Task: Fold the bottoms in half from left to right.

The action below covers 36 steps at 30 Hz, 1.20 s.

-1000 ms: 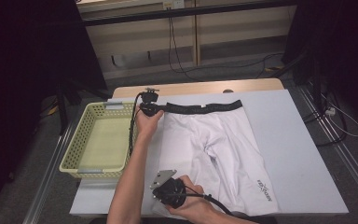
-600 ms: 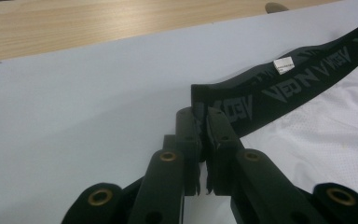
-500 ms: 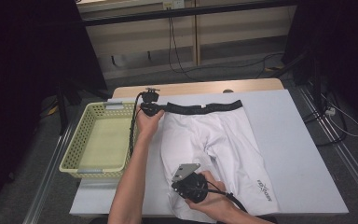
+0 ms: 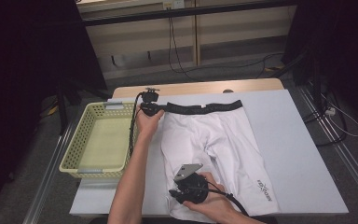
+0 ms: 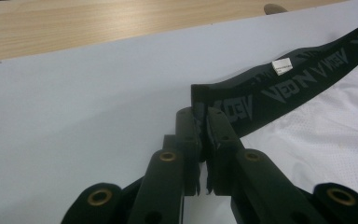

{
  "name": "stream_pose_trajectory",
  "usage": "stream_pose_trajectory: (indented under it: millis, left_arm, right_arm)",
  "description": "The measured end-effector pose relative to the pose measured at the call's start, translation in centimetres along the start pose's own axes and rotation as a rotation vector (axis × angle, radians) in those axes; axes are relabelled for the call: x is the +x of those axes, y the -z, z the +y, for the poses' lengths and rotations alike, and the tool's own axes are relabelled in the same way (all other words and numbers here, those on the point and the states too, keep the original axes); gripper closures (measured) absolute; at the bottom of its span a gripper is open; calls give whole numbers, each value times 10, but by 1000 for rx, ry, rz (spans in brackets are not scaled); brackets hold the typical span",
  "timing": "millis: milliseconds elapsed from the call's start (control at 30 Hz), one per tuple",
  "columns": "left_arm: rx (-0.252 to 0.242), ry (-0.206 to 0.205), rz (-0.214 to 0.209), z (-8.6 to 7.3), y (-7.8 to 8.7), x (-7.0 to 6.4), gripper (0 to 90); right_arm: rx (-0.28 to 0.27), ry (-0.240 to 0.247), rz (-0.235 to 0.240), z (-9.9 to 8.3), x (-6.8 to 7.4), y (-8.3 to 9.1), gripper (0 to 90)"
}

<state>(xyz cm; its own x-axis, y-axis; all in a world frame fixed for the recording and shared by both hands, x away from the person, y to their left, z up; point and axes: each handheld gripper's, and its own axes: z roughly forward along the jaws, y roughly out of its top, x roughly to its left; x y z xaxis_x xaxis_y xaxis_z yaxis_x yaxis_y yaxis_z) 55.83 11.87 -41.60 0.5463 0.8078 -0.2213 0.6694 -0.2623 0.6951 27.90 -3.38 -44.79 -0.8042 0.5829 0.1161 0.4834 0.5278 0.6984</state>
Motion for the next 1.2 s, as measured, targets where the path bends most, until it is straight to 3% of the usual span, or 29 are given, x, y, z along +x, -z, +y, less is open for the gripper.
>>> stream_pose_trajectory:
  millis: [100,233,400,533,833,900,1200]
  left_arm:
    - [1,1,-2,1,0,0,852]
    - [-2,5,0,0,-1,1,852]
    - [-8,12,7,0,-1,1,851]
    - [-11,16,0,1,-1,1,851]
    - [-25,41,-2,3,1,4,852]
    - [-25,38,0,5,0,4,853]
    - [-37,42,-7,15,6,7,855]
  right_arm:
    - [8,18,-24,1,7,-1,545]
    - [4,14,-13,0,10,-2,577]
    - [19,-19,-11,0,6,2,768]
    - [30,-48,16,0,2,4,885]
    - [-23,-41,54,10,1,14,899]
    - [-55,-24,47,14,3,19,899]
    - [-132,-7,97,29,13,37,900]
